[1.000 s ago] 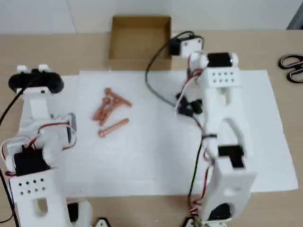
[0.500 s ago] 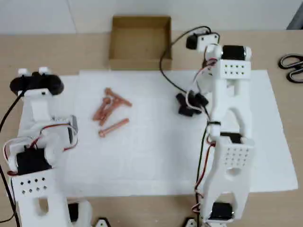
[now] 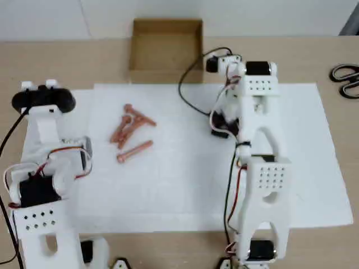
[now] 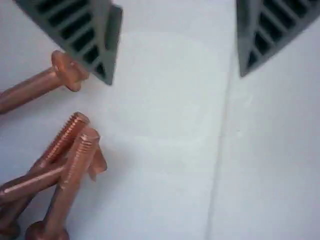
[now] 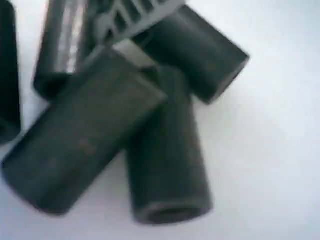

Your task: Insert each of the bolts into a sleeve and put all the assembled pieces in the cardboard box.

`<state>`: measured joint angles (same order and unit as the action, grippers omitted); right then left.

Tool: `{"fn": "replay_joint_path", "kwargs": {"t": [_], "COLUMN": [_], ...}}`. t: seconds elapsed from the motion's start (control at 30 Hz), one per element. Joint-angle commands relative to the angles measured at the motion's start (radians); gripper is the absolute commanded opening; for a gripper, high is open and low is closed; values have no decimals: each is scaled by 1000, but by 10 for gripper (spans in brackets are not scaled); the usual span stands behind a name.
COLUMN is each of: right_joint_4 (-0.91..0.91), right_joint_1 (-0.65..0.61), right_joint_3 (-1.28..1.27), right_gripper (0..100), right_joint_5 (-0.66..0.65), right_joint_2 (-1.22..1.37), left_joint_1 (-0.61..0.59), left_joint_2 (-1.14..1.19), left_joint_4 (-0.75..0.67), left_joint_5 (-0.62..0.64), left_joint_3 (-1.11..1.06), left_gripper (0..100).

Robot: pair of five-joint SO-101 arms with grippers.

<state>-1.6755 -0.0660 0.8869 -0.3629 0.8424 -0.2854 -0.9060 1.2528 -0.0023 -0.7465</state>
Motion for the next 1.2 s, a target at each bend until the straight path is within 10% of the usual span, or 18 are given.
{"fn": "replay_joint_path", "kwargs": {"t": [0.0, 1.17], "right_joint_4": [25, 88], "right_joint_1": [-2, 99], "right_joint_3": [41, 41], "right_gripper": [198, 94], "right_joint_5": [-14, -60], "right_joint_2": [8, 64], "left_joint_1": [5, 6], "left_joint_2": [0, 0], "left_joint_4": [-26, -26], "left_joint_5": [8, 8], "left_joint_3": [2, -1], "left_gripper": [153, 153]}}
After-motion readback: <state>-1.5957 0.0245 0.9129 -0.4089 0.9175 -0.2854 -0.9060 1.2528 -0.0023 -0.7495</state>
